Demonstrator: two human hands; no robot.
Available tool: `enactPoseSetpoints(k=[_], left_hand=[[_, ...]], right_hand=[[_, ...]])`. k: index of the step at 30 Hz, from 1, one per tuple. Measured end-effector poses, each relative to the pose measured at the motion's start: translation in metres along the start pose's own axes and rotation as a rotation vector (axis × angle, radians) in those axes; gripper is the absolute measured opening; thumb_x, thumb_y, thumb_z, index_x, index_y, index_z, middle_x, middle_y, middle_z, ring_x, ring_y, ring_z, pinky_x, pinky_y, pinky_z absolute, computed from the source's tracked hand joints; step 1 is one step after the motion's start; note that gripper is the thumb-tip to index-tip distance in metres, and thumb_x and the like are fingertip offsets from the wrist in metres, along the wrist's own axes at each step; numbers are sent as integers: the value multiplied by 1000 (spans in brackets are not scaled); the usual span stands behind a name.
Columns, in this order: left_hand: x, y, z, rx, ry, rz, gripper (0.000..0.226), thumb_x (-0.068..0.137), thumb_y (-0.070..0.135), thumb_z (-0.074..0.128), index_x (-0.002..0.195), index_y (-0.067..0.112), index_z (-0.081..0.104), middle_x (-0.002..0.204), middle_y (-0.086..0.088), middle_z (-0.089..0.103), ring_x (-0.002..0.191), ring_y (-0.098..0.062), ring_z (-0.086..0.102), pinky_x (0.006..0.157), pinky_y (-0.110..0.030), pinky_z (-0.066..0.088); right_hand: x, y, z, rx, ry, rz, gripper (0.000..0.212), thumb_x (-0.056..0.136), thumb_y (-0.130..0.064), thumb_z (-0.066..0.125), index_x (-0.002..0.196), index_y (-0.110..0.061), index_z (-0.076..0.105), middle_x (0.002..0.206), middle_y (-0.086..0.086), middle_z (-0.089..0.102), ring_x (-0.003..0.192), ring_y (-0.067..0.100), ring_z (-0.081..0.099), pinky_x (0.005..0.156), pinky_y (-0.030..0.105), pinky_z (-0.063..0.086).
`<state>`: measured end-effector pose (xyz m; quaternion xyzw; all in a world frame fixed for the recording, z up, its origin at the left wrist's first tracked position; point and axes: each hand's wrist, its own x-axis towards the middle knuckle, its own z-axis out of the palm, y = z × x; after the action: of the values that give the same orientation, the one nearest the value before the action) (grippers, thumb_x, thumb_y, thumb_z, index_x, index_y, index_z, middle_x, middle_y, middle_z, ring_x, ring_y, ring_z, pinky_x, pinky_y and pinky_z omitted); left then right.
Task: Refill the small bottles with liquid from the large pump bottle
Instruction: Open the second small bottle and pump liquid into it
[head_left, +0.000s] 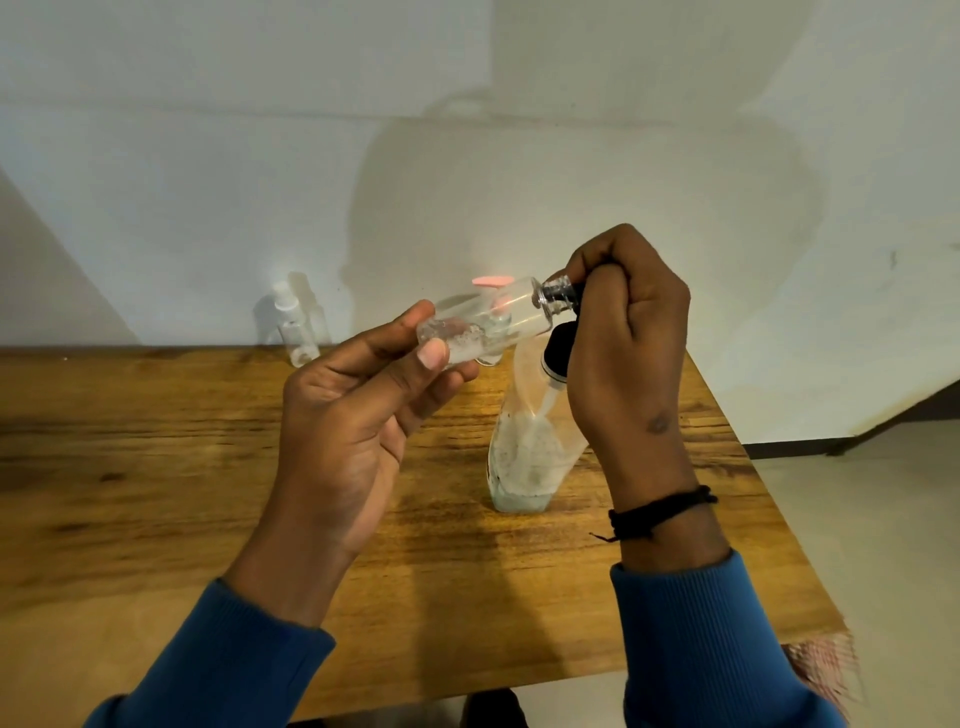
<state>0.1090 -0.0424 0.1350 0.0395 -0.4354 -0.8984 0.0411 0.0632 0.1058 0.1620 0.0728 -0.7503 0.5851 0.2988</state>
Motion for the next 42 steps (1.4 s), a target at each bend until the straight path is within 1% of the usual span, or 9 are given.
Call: enactPoseSetpoints(k=[3, 13, 18, 21, 25, 29, 35, 39, 42], left_hand=[[-1, -1, 0, -5, -7, -6, 36, 75, 3, 66, 110, 1, 68, 114, -18, 72, 85, -29, 74, 72, -23, 59], [-3, 1, 5, -18, 18, -2, 39, 75, 11, 65, 112, 0, 67, 103, -8, 77, 82, -26, 74, 70, -22, 59], [-1, 0, 4, -5, 29, 8, 39, 68, 12, 71, 105, 1, 69, 114, -12, 73, 88, -31, 74, 70, -23, 59], [0, -1, 2, -17, 7, 14, 42, 61, 14, 76, 102, 5, 73, 106, -12, 75, 91, -32, 74, 73, -25, 59], [1, -3, 0, -26, 23, 2, 43, 60, 12, 77, 103, 5, 74, 115, -21, 71, 104, -40, 69, 72, -25, 59], [3, -5, -1, -26, 7, 1, 43, 60, 11, 78, 103, 6, 75, 115, -23, 70, 111, -42, 66, 74, -26, 59], [2, -5, -3, -14, -14, -5, 38, 67, 4, 72, 105, 6, 74, 110, -20, 71, 114, -45, 63, 76, -26, 59], [2, -5, -1, -3, -43, 4, 39, 68, 4, 72, 107, 5, 73, 123, -33, 62, 118, -49, 57, 77, -27, 59], [4, -7, -2, 1, -47, 12, 39, 70, 2, 71, 109, 3, 70, 124, -31, 63, 121, -49, 56, 78, -27, 59]], right_hand=[[-3, 3, 1, 22, 10, 23, 23, 90, 5, 34, 76, -3, 51, 63, -4, 48, 52, 1, 44, 50, 27, 35], [-4, 4, 2, 12, 35, 34, 24, 89, 4, 35, 74, -5, 50, 60, -4, 44, 50, 1, 42, 47, 23, 31], [0, -1, -3, -25, -6, 32, 23, 88, 1, 35, 73, -4, 51, 61, -1, 44, 51, 5, 38, 47, 27, 29], [-1, -2, -2, 18, 11, 57, 24, 90, 6, 34, 74, -1, 51, 60, 0, 42, 47, 3, 38, 44, 18, 28], [-3, 0, -1, 4, 18, 50, 25, 90, 8, 35, 74, -1, 51, 59, -1, 41, 45, 2, 39, 44, 15, 28], [0, 0, -3, -53, 31, 5, 23, 89, 2, 35, 73, -3, 52, 59, -5, 42, 50, 3, 39, 47, 22, 28], [-4, 2, 0, -49, 42, 10, 23, 90, 3, 35, 75, -4, 50, 59, -6, 41, 48, 2, 41, 45, 18, 28], [1, -1, -5, -86, 35, -6, 22, 88, -1, 35, 74, -4, 51, 59, -7, 42, 52, 6, 38, 47, 27, 28], [-2, 0, -1, -18, 56, 7, 24, 89, 5, 34, 74, -4, 50, 60, -4, 41, 49, 4, 38, 45, 18, 27]])
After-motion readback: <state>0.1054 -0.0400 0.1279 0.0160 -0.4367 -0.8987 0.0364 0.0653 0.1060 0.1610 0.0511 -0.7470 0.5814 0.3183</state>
